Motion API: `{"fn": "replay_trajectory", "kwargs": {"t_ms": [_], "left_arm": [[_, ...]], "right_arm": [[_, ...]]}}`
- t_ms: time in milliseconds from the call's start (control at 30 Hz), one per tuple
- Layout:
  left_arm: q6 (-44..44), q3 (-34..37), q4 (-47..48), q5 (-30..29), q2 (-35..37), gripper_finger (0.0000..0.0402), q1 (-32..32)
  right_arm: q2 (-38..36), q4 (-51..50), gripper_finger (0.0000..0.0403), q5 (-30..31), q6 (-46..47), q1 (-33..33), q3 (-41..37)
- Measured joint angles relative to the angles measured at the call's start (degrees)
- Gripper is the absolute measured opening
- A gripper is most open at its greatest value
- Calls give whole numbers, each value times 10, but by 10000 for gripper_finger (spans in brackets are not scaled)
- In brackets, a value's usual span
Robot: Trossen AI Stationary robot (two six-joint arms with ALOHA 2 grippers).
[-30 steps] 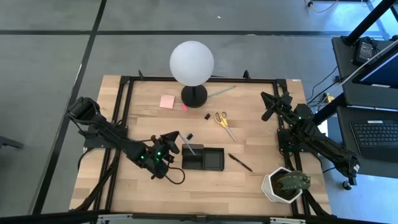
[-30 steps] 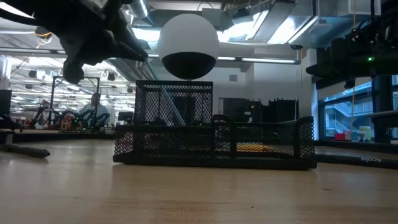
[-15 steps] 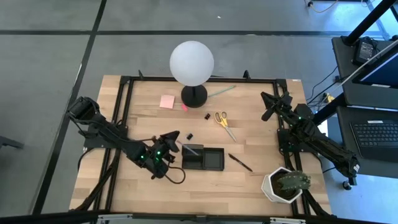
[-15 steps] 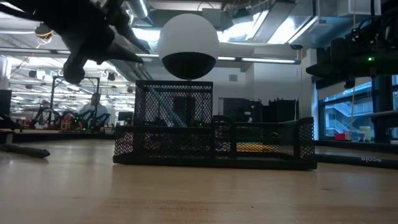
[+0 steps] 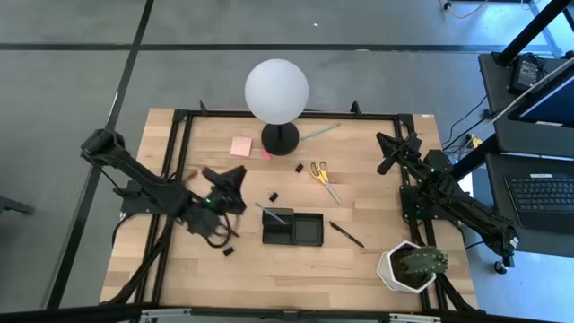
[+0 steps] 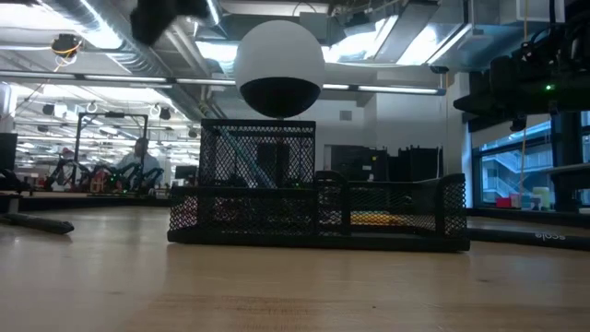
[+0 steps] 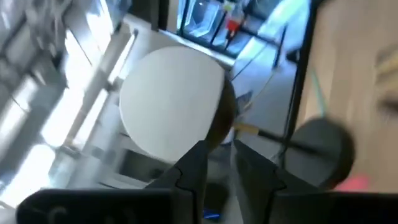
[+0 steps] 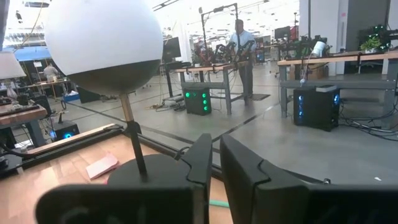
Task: Pick and place office supplies into organizer
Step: Put the left black pen into the black desk organizer
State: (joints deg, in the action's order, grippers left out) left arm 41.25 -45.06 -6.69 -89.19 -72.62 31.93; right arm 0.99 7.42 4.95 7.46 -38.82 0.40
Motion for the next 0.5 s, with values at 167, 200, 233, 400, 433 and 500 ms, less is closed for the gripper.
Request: {"fn": "replay_trajectory", "kwargs": {"t_ms": [167, 200, 233, 400, 433, 500], "left_arm": [[-125, 0, 44, 123, 84, 57, 6], [-162, 0, 70, 172, 101, 57, 6], [-205, 0, 102, 223, 116, 57, 5], [-447, 0, 282, 426, 170, 57, -29], [-484, 0, 322, 452, 176, 57, -34], [-534, 0, 389, 490, 178, 57, -44]], "right_arm": [[0, 0, 37, 0, -2, 0, 0], [0, 0, 37, 0, -2, 0, 0], [0, 0, 37, 0, -2, 0, 0], [0, 0, 37, 0, -4, 0, 0], [0, 0, 37, 0, -4, 0, 0], [0, 0, 37, 0, -8, 0, 0]]}}
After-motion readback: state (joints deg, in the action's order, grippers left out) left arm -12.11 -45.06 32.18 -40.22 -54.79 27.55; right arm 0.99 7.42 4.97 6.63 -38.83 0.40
